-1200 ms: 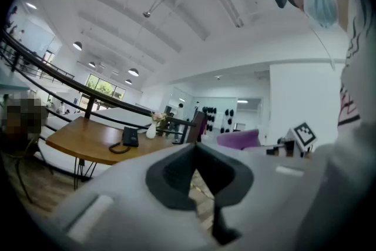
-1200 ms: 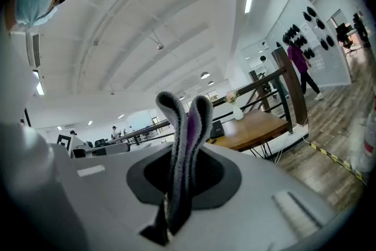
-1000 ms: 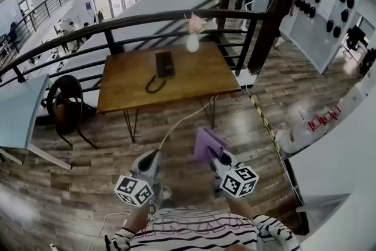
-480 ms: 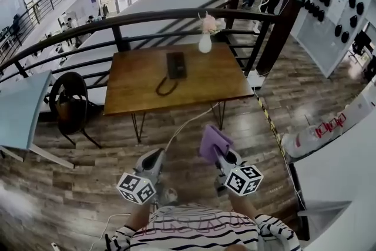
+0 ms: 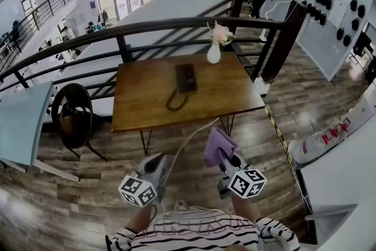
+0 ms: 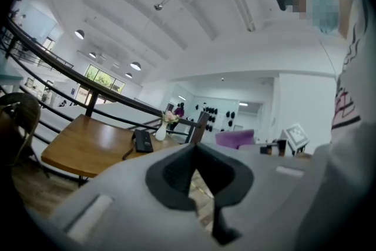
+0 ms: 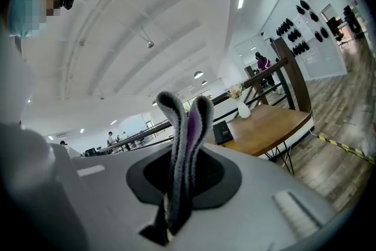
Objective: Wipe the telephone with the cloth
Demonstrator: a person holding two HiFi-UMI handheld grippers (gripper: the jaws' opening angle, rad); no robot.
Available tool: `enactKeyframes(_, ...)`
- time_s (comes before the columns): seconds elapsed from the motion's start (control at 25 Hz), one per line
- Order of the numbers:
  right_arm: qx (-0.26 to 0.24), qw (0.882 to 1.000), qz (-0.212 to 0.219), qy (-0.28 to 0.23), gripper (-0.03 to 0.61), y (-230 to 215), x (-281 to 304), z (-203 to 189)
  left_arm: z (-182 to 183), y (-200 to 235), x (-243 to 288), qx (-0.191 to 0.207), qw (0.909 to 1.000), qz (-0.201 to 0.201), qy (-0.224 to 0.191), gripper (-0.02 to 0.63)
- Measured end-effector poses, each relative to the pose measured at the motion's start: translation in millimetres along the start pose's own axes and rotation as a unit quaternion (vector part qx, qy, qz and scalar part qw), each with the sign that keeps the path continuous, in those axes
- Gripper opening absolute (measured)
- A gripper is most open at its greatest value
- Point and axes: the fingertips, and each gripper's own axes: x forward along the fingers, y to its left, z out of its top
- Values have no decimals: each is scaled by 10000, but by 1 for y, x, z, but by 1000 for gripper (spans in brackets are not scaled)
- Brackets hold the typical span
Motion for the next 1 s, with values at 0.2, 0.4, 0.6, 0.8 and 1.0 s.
enactKeyframes(0.2,-4,10000,-62,-22,38,-1,27,7,9,29,13,-98,9999,-62,-9,2)
enactKeyframes(0.4,17,9999,-152,-3,38,-26,43,21,9,39,43,-210,9997,-76,46,2)
enactKeyframes(0.6,46,9999,-90,21,38,-64,70,42,14,53,91,-231,9997,17,-1,2)
enactKeyframes(0.8,20,9999,79,66,38,-104,96,74,27,51,151,-106,9999,26,-95,2)
enactKeyframes(1.0,4,9996,234,141,38,-144,114,95,25,53,201,-116,9997,145,-142,2)
